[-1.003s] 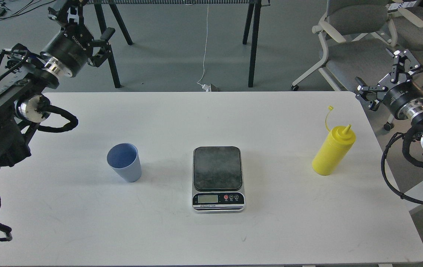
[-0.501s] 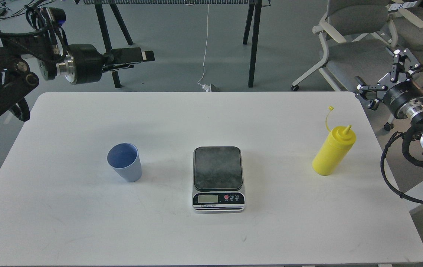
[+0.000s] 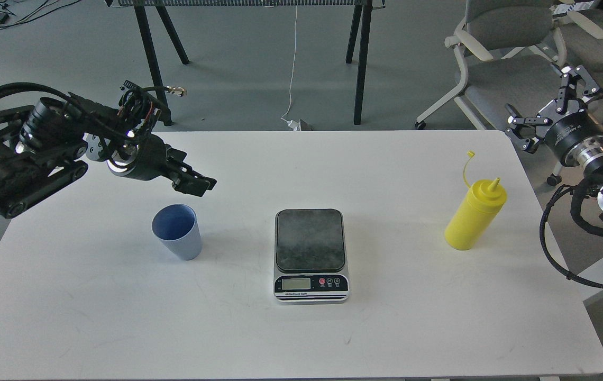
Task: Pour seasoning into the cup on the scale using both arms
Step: 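Lower the left gripper and grasp the blue cup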
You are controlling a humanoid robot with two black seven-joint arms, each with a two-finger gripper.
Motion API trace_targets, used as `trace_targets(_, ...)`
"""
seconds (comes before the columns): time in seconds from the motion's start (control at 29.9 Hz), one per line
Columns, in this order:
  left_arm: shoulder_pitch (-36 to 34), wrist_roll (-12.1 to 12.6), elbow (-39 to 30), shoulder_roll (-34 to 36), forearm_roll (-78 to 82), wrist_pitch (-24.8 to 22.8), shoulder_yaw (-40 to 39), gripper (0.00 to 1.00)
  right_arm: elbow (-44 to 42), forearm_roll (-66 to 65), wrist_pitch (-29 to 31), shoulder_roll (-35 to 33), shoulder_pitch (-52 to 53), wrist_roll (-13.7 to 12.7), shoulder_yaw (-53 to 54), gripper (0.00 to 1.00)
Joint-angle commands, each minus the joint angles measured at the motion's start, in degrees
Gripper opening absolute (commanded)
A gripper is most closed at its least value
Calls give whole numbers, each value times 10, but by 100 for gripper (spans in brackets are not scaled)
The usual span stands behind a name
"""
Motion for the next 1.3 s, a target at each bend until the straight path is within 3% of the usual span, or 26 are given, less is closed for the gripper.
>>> trace_targets(0.0,0,0,0,2,18,0,3,100,0,0,0,0,-1,0,0,99)
trace_targets(0.2,0,0,-1,22,22,0,47,100,0,0,0,-1,-2,0,0,99)
trace_targets(0.97,35,0,-17,29,22,0,79,100,-2,0,0,-2,-5,0,1,99)
trace_targets(1.27,43,0,-13,30,17,0,80,94,-2,0,0,-2,-6,0,1,99)
